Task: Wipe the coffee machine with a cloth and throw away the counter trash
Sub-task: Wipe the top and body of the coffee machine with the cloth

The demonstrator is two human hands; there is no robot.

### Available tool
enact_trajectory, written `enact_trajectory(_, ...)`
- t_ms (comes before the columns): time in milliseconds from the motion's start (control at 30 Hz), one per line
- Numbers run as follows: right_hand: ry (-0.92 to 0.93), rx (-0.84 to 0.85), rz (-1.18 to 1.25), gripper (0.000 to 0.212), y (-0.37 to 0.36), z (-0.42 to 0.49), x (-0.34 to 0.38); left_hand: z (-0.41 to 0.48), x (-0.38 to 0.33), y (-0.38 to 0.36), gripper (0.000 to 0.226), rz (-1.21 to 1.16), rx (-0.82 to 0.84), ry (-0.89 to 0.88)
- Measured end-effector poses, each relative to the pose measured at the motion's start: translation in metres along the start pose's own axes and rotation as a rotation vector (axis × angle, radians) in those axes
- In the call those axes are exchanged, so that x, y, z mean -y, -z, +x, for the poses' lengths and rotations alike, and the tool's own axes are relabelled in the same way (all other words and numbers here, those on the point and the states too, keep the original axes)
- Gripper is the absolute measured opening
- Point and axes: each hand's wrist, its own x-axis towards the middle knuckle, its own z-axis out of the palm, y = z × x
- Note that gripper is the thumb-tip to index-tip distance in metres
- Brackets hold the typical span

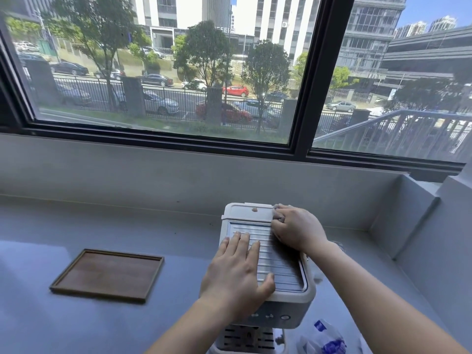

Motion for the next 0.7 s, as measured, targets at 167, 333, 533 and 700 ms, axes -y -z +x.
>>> enact_trajectory(167,-0.024,0.092,0.077,0.028,-0.006,0.03,0.022,-0.002,0.001,0.002,0.085,-0.005,0.017,0.004)
enact_trajectory(333,0.2,0.095,0.011,0.016,-0.009,0.017,0.019,-0.002,-0.001,0.003,0.087,-0.004,0.007,-0.001)
enact_trajectory(533,0.045,-0.095,-0.031,0.02,-0.007,0.002,0.005,-0.001,0.0,0.002,0.087,-0.025,-0.011,0.001)
enact_trajectory(700,0.197,0.042,0.037,0.017,-0.008,0.006,0.017,-0.002,-0.001,0.001,0.09,-0.026,-0.016,0.001)
